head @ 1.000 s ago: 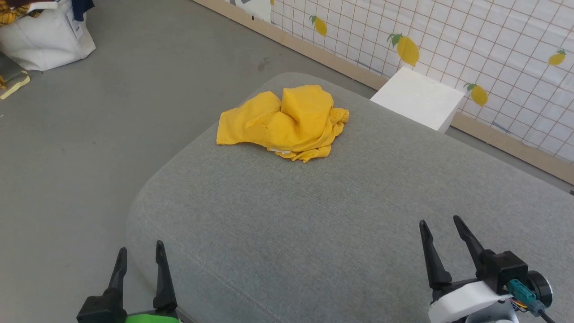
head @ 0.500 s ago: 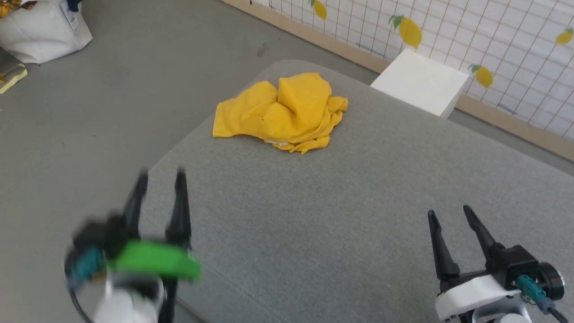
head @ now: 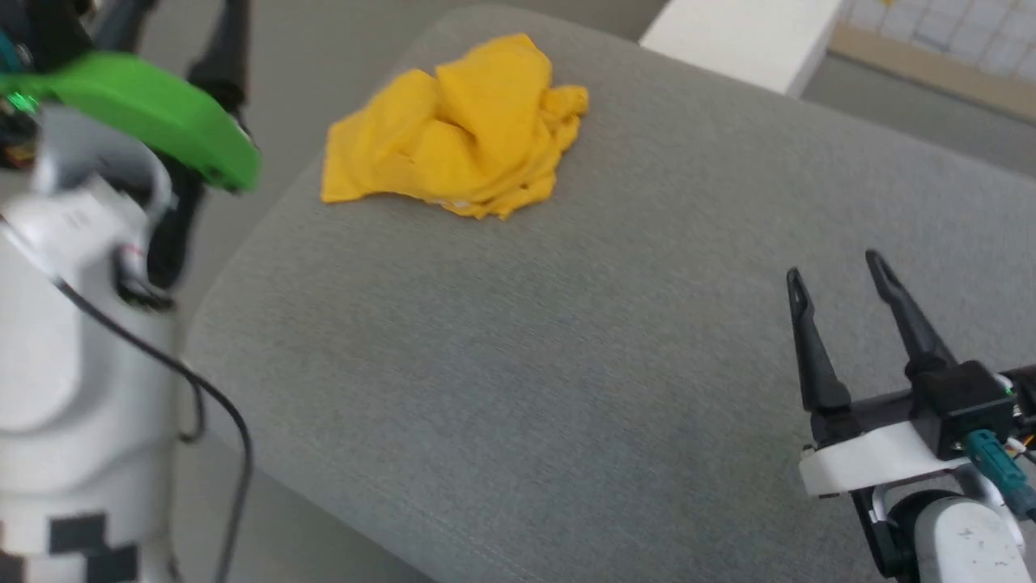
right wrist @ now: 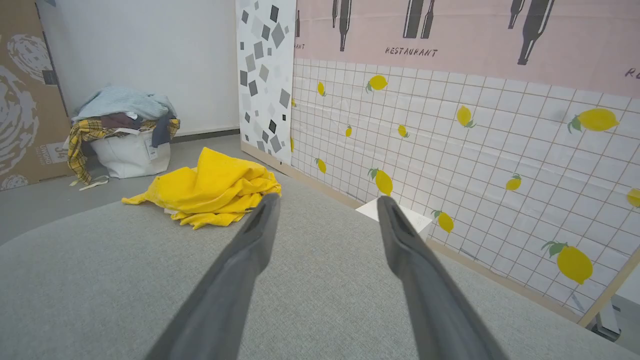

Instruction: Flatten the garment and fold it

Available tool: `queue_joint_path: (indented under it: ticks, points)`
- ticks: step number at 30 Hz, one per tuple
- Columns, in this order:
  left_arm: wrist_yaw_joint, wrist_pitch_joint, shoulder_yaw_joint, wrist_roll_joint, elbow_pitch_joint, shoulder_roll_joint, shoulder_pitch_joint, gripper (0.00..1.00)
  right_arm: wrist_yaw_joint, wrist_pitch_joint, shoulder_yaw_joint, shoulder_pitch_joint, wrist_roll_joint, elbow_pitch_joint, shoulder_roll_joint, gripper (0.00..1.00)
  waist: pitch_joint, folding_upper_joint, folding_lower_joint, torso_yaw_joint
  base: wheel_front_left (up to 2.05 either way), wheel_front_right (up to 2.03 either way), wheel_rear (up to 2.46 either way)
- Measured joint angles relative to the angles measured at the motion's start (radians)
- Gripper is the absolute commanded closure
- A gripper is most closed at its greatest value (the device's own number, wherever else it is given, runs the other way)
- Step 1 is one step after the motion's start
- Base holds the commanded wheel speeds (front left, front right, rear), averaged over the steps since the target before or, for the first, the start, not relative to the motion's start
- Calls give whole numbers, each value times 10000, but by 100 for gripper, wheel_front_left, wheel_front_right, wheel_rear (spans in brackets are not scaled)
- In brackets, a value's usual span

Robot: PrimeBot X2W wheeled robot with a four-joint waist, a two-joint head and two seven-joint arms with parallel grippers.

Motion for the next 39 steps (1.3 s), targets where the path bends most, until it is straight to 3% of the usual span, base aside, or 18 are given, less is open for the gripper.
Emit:
queue_joint_path:
  ticks: [7, 16, 23, 29, 36, 37, 38, 39]
  points:
    - [-199, 863, 92, -247, 1310, 999, -1392, 0, 0, 337, 148, -145, -102, -976, -113, 0, 1042, 0, 0, -740, 0, 0, 0]
    - [-309, 1703, -263, -598, 1889, 1202, -2058, 0, 0, 644, -31, -248, -71, -1753, -600, 0, 2475, 0, 1, -1545, 0, 0, 0]
    - [-311, 2961, -495, -980, 2382, 1379, -2055, 0, 0, 761, -167, -254, -52, -2265, -800, 0, 3469, 0, 2, -2081, 0, 0, 0]
    - [84, 4303, -527, -1093, 2708, 1601, -1855, 0, 0, 863, -276, -261, -31, -2451, -926, 0, 4083, 0, 1, -2484, 0, 0, 0]
    - [506, 4916, -384, -1210, 3085, 1778, -1410, 0, 0, 907, -364, -288, 33, -2587, -976, 0, 4521, 0, 1, -2927, 0, 0, 0]
    - [506, 4947, -382, -1231, 3097, 1783, -1398, 43, 0, 920, -382, -289, 36, -2606, -995, 0, 4573, 0, 1, -2973, 0, 0, 0]
    - [479, 4909, -378, -1231, 3076, 1799, -1398, 100, 0, 920, -391, -291, 36, -2623, -1005, 0, 4613, 1, 1, -3005, 0, 0, 0]
    - [476, 4876, -359, -1233, 3074, 1829, -1399, 100, 0, 920, -405, -303, 36, -2627, -1011, 0, 4660, 0, 0, -3043, 0, 0, 0]
